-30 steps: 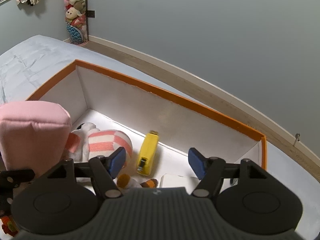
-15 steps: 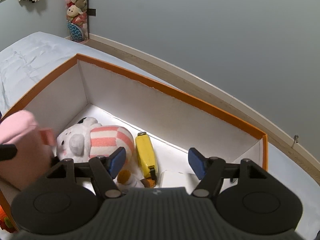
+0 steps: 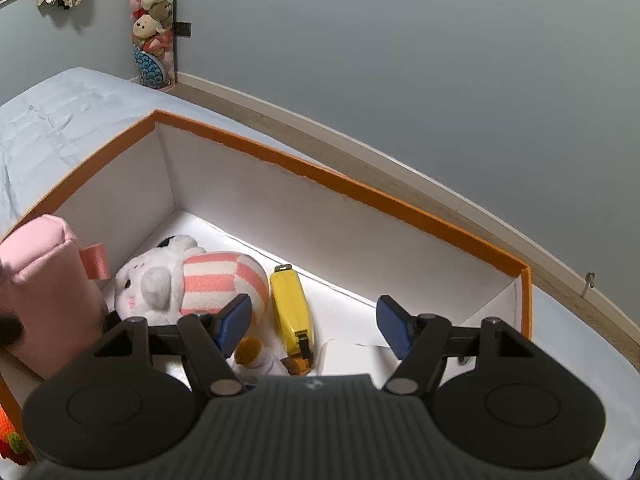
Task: Organize objects
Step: 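Open both tools to drop the pouch and tape measure into the shoebox, then withdraw both tools and move the left tool to the tarot card box, then grasp the tarot card box with left tool while right tool grasps the pink card holder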
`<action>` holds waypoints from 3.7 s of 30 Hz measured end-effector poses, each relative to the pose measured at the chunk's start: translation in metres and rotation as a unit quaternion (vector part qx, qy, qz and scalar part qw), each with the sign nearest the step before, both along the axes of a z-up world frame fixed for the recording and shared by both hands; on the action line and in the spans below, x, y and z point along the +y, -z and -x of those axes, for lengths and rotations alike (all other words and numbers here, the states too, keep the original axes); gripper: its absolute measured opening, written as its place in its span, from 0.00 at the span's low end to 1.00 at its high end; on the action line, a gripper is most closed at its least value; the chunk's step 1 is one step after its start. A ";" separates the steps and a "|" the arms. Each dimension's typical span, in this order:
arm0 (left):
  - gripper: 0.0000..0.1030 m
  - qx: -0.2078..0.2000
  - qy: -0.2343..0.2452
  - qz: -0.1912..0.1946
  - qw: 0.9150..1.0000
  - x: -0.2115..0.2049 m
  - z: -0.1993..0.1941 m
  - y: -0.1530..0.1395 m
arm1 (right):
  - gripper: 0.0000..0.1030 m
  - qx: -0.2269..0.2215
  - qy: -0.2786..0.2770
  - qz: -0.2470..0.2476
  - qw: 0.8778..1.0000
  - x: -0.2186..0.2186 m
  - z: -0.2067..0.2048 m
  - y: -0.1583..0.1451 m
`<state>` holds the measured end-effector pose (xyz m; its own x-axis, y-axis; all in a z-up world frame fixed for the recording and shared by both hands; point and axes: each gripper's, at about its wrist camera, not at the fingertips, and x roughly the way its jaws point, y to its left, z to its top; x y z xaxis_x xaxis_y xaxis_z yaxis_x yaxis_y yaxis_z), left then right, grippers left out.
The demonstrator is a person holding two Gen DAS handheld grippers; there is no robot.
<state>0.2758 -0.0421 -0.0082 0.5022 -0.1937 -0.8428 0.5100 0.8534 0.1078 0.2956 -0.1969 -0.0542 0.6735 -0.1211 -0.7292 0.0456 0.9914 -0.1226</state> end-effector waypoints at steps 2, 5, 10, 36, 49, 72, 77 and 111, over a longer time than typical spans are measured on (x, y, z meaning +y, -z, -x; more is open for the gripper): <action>0.44 0.030 0.009 0.029 0.999 -0.001 -0.001 0.005 | 0.68 -0.005 0.001 -0.005 1.000 -0.001 0.002 -0.001; 0.44 0.074 0.025 0.108 0.991 -0.003 -0.004 0.010 | 0.68 -0.005 0.007 -0.014 1.000 -0.004 0.003 -0.002; 0.41 0.134 0.015 0.159 0.978 -0.018 -0.008 0.039 | 0.68 -0.033 0.023 -0.033 0.999 -0.012 0.014 -0.012; 0.55 -0.016 -0.074 0.218 0.973 0.067 0.051 -0.010 | 0.73 -0.087 0.020 -0.068 0.994 -0.013 0.093 -0.053; 0.60 -0.056 -0.122 0.191 0.972 0.108 0.091 0.002 | 0.78 -0.088 0.004 -0.092 0.992 0.025 0.152 -0.044; 0.62 -0.079 -0.211 0.133 0.965 0.172 0.135 0.076 | 0.84 -0.037 0.031 -0.148 0.988 0.076 0.201 0.024; 0.65 -0.089 -0.224 0.106 0.965 0.176 0.130 0.091 | 0.84 -0.036 0.032 -0.137 0.989 0.087 0.202 0.030; 0.65 -0.002 -0.197 0.069 0.978 0.157 0.171 0.113 | 0.90 -0.079 0.073 -0.102 0.989 0.157 0.196 0.036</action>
<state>0.1049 0.1153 -0.1209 0.5634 -0.0972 -0.8205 0.1392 0.9900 -0.0217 0.0996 -0.0401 -0.0901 0.7677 -0.0867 -0.6350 0.1920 0.9764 0.0988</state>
